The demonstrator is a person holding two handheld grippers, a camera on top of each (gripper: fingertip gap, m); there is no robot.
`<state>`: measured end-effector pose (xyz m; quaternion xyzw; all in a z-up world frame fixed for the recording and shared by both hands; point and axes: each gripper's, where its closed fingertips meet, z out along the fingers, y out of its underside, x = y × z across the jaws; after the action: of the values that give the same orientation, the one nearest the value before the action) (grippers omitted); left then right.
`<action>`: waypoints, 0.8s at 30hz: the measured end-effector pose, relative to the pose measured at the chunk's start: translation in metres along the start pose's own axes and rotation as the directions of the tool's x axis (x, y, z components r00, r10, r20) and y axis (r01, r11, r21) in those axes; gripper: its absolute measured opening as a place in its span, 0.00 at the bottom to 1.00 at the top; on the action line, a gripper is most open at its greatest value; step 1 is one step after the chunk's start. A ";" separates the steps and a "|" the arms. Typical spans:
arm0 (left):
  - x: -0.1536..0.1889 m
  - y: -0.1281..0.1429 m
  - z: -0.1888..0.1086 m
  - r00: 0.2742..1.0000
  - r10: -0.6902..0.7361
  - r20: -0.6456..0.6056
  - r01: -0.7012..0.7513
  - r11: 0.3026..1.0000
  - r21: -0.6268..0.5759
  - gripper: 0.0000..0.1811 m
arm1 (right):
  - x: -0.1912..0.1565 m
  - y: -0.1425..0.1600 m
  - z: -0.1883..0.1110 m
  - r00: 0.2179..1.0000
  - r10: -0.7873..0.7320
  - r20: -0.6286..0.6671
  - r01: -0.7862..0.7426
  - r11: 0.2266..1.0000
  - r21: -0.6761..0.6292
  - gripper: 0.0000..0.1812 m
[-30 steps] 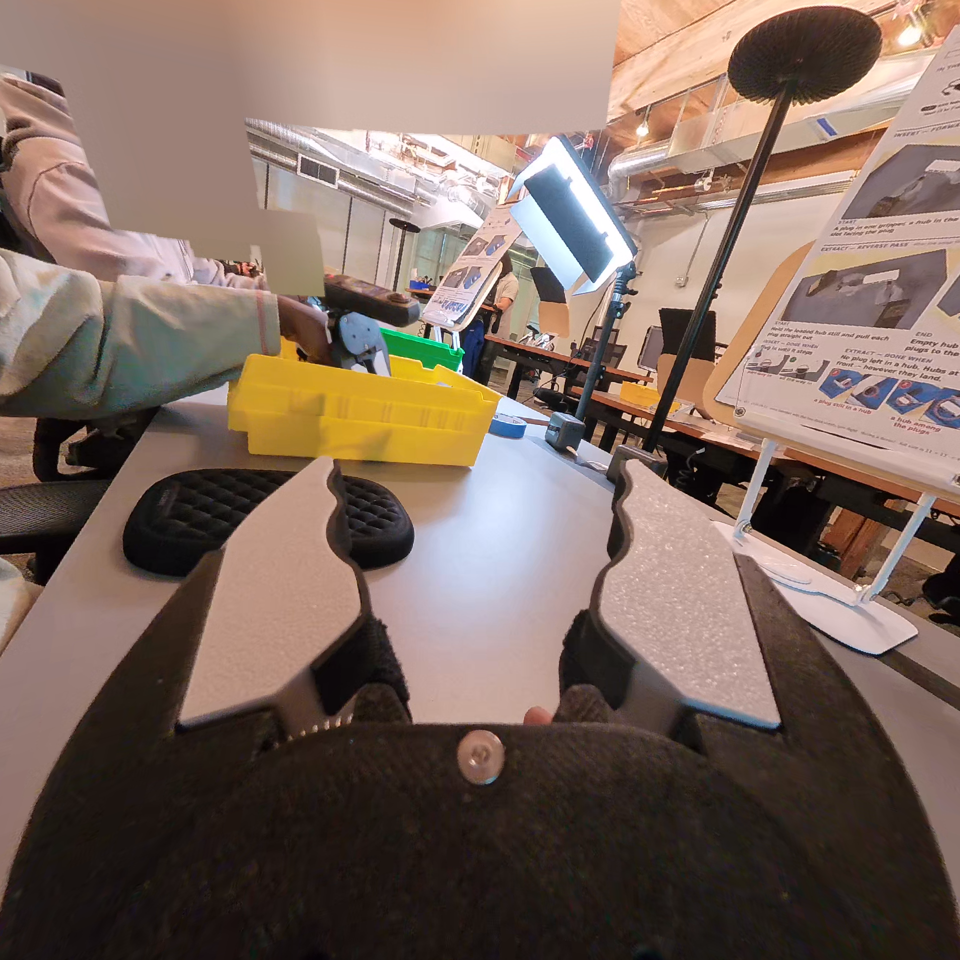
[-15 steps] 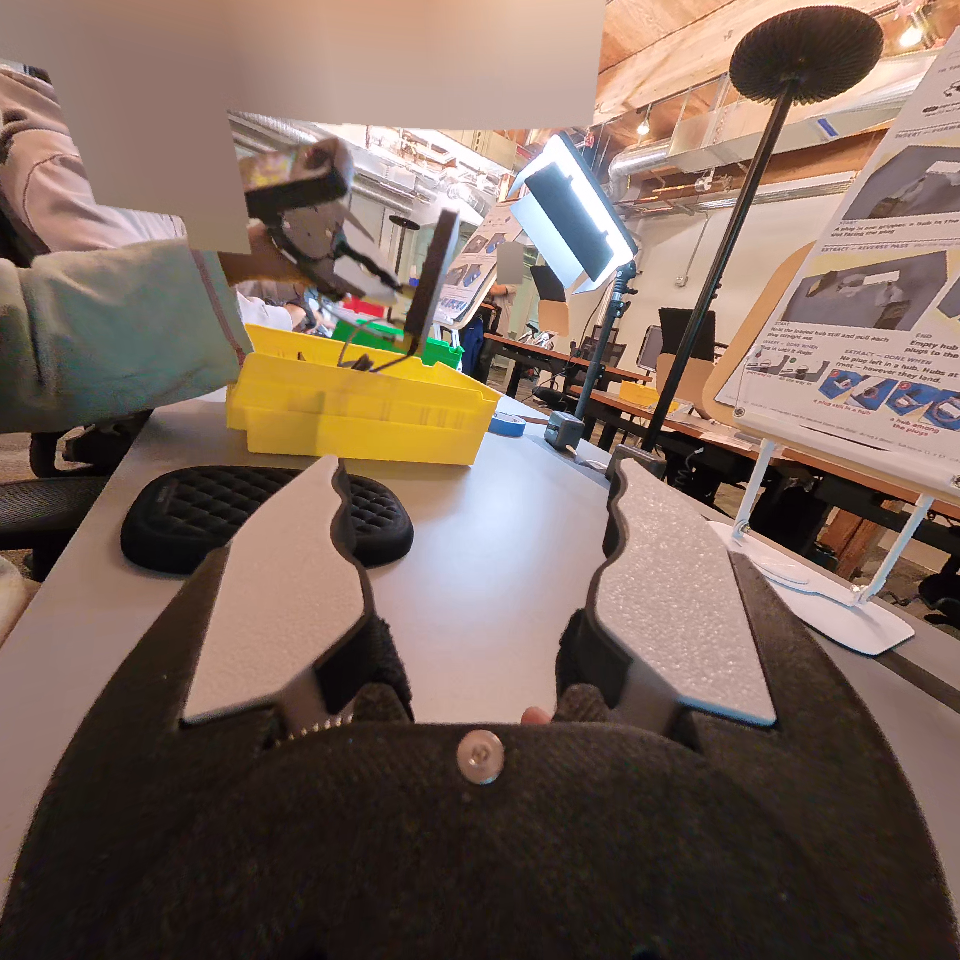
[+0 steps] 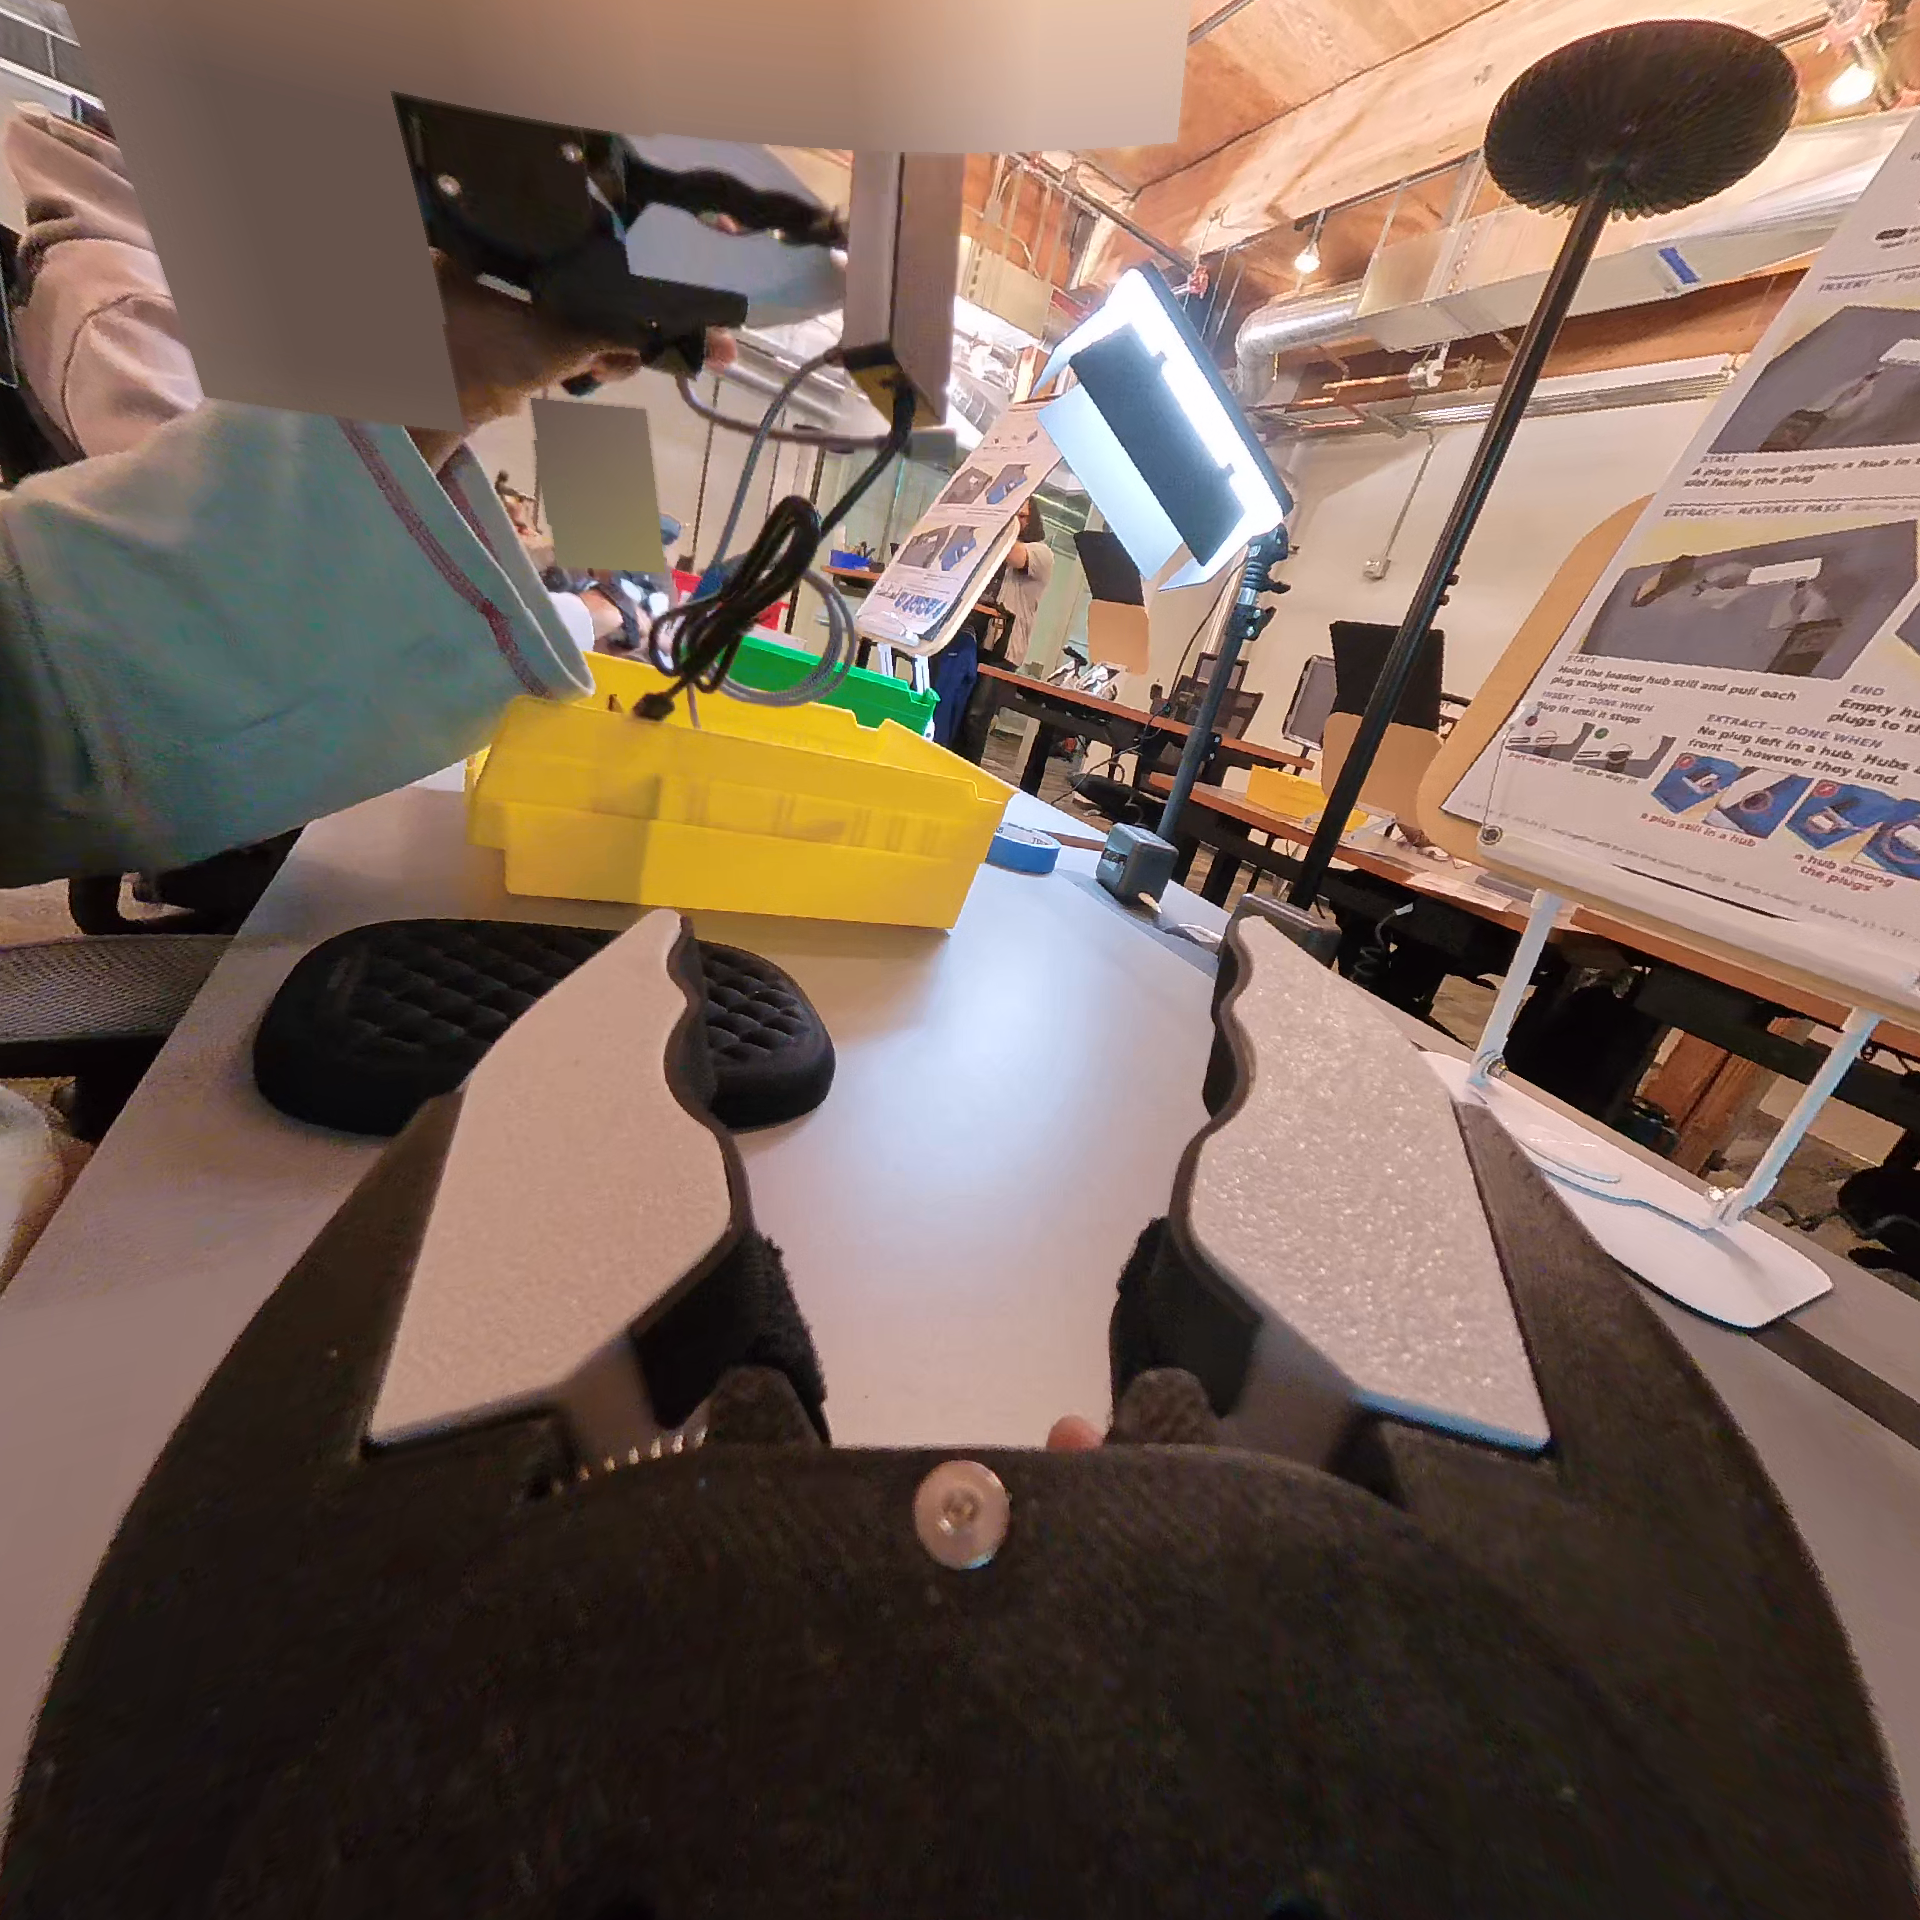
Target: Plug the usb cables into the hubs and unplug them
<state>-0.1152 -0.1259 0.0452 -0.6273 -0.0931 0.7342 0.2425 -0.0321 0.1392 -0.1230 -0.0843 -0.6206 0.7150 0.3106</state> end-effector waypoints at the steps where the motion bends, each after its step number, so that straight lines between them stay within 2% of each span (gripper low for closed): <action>1: 0.004 -0.012 -0.002 1.000 0.017 -0.005 -0.016 0.999 0.033 0.05 | -0.001 0.000 0.000 1.000 -0.003 0.002 0.003 1.000 -0.002 0.51; 7: 0.046 -0.078 -0.016 0.987 0.133 -0.089 -0.111 0.969 0.221 0.05 | -0.013 -0.007 0.006 0.997 0.041 0.066 -0.041 0.999 0.003 0.52; 12: 0.093 -0.120 -0.035 0.960 0.200 -0.197 -0.119 0.924 0.363 0.05 | -0.028 -0.058 0.025 0.982 0.165 0.091 -0.179 0.967 0.183 0.53; 14: 0.115 -0.132 -0.040 0.947 0.190 -0.258 -0.082 0.922 0.379 0.05 | -0.038 -0.074 0.036 0.974 0.201 0.104 -0.219 0.950 0.223 0.56; 16: 0.132 -0.140 -0.042 0.945 0.150 -0.291 -0.033 0.927 0.373 0.05 | -0.042 -0.076 0.049 0.973 0.223 0.051 -0.229 0.952 0.203 0.54; 19: 0.157 -0.149 -0.045 0.937 0.072 -0.343 0.048 0.943 0.329 0.05 | -0.034 -0.066 0.058 0.976 0.168 -0.140 -0.148 0.979 0.138 0.49; 21: 0.165 -0.150 -0.045 0.946 0.072 -0.317 0.029 0.953 0.303 0.05 | -0.018 -0.059 0.049 0.956 0.118 -0.270 -0.096 0.991 0.092 0.32; 24: 0.178 -0.162 -0.054 0.929 -0.005 -0.370 0.126 0.944 0.305 0.05 | -0.004 -0.048 0.034 0.938 -0.037 -0.345 0.024 0.999 -0.042 0.24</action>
<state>-0.0408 0.0894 -0.0497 -0.7006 0.0541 0.6016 0.3798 -0.0296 0.1101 -0.0718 -0.2047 -0.5708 0.6725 0.4243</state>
